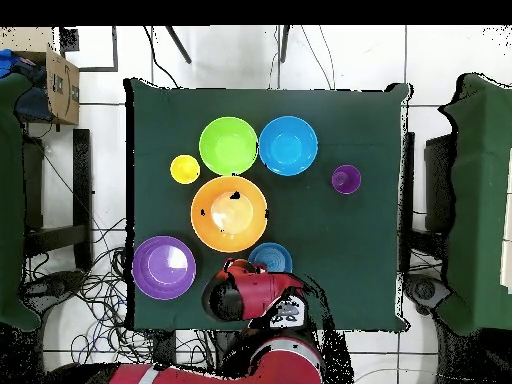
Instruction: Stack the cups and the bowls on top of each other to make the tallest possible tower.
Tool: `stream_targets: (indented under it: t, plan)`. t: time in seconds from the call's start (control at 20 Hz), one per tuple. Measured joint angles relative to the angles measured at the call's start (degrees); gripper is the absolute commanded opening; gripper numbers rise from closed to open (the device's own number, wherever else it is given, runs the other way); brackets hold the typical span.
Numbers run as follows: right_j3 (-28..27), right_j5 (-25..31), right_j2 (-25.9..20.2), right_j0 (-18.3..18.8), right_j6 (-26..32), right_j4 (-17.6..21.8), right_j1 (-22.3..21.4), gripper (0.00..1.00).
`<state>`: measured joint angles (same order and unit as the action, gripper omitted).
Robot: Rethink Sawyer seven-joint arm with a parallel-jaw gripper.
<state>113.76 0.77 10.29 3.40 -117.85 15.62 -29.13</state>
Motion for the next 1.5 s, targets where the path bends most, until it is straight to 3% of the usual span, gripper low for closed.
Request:
stream_targets:
  t: [0.6, 1.25, 1.5]
  plan:
    - [0.1, 0.2, 0.0, 0.0, 0.0, 0.0, -0.9, 1.00]
    - [0.3, 11.9, -0.9, 1.8, 0.0, 0.0, -11.4, 1.00]
    - [0.3, 14.0, -1.5, 2.9, 0.0, 0.1, -13.4, 1.00]
